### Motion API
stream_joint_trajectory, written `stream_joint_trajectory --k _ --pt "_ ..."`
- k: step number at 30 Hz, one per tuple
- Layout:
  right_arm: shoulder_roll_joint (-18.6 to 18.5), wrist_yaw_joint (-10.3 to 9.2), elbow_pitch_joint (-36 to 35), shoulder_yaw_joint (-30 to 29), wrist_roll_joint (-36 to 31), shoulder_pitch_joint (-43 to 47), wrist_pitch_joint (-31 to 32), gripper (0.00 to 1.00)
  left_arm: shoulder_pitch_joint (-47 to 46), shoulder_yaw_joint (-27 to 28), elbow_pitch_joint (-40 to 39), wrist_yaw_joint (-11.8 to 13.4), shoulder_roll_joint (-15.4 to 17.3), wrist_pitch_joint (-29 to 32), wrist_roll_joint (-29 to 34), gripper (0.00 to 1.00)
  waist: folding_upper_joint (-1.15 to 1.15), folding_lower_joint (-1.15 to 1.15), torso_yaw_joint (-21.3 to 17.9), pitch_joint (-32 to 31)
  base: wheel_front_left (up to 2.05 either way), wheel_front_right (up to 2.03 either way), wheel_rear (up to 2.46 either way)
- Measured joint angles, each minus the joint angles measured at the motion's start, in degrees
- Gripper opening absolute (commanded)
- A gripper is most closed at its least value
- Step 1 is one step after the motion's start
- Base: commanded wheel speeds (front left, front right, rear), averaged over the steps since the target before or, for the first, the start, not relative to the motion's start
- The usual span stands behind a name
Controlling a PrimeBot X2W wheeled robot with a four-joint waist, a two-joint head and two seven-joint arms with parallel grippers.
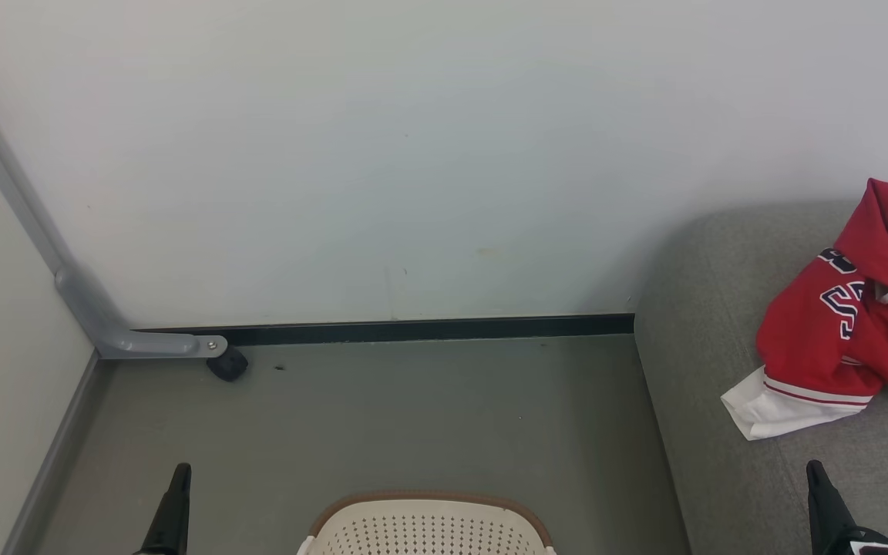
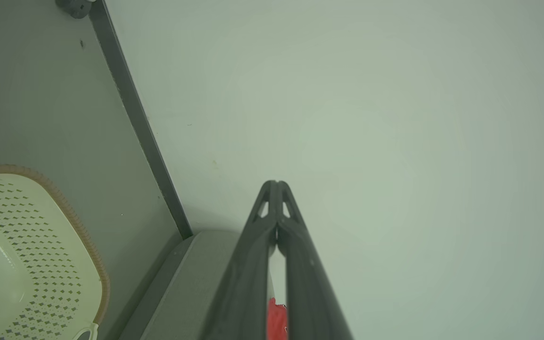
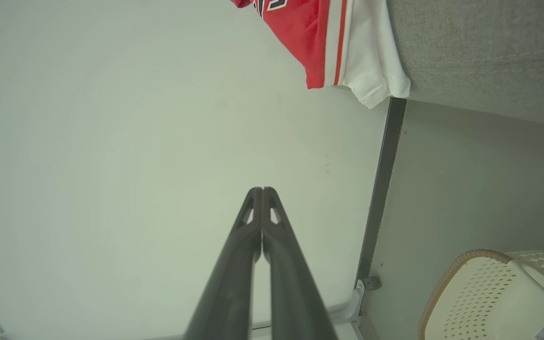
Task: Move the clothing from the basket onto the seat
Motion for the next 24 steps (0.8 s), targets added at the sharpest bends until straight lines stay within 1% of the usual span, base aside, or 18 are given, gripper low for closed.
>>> stream_joint_trajectory --k 24 --pt "0.0 0.0 0.03 0.0 0.0 -0.02 0.0 0.0 0.0 0.0 0.08 -0.01 -0.01 0.0 0.0 0.0 0.0 -0.01 0.0 -0.01 0.0 0.0 0.0"
